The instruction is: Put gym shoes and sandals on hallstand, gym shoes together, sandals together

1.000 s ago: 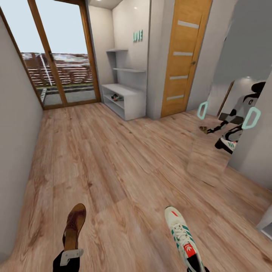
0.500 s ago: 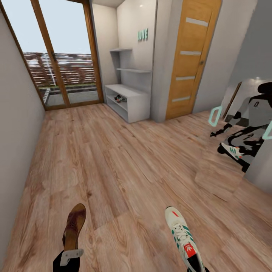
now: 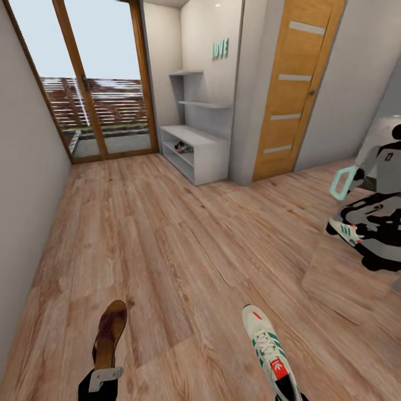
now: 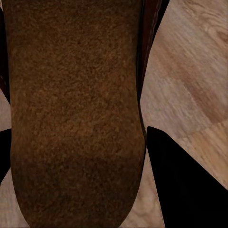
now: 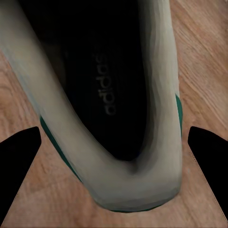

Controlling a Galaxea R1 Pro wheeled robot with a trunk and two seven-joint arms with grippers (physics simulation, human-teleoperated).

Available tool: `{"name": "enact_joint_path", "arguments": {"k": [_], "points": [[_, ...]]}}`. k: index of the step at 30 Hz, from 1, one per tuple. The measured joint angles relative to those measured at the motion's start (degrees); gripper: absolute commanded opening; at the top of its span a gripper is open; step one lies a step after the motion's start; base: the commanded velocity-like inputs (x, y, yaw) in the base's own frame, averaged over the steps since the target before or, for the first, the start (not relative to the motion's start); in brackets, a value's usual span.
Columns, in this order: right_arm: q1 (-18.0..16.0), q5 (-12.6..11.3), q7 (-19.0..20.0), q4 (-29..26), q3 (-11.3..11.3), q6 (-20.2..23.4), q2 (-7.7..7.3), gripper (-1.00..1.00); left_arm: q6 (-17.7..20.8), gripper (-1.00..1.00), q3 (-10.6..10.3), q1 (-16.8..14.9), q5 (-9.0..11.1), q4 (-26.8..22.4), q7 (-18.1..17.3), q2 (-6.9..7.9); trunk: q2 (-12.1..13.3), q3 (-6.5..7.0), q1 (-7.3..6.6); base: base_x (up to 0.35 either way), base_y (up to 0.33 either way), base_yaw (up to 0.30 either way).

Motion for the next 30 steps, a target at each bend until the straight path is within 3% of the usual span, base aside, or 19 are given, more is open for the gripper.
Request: {"name": "enact_joint_path", "arguments": {"k": [23, 30], "points": [[0.0, -0.1, -0.2, -0.1, -0.1, -0.1, -0.01, -1.00, 0.0, -1.00, 0.0, 0.0, 0.0, 0.0, 0.0, -0.06, 0.0, 0.00, 0.00, 0.339, 0.000, 0.002], [0.0, -0.2, -0.3, 0.0, -0.1, -0.1, 0.01, -1.00, 0.0, -1.00, 0.0, 0.0, 0.0, 0.0, 0.0, -0.06, 0.0, 0.00, 0.00, 0.338, 0.000, 0.188]]}}
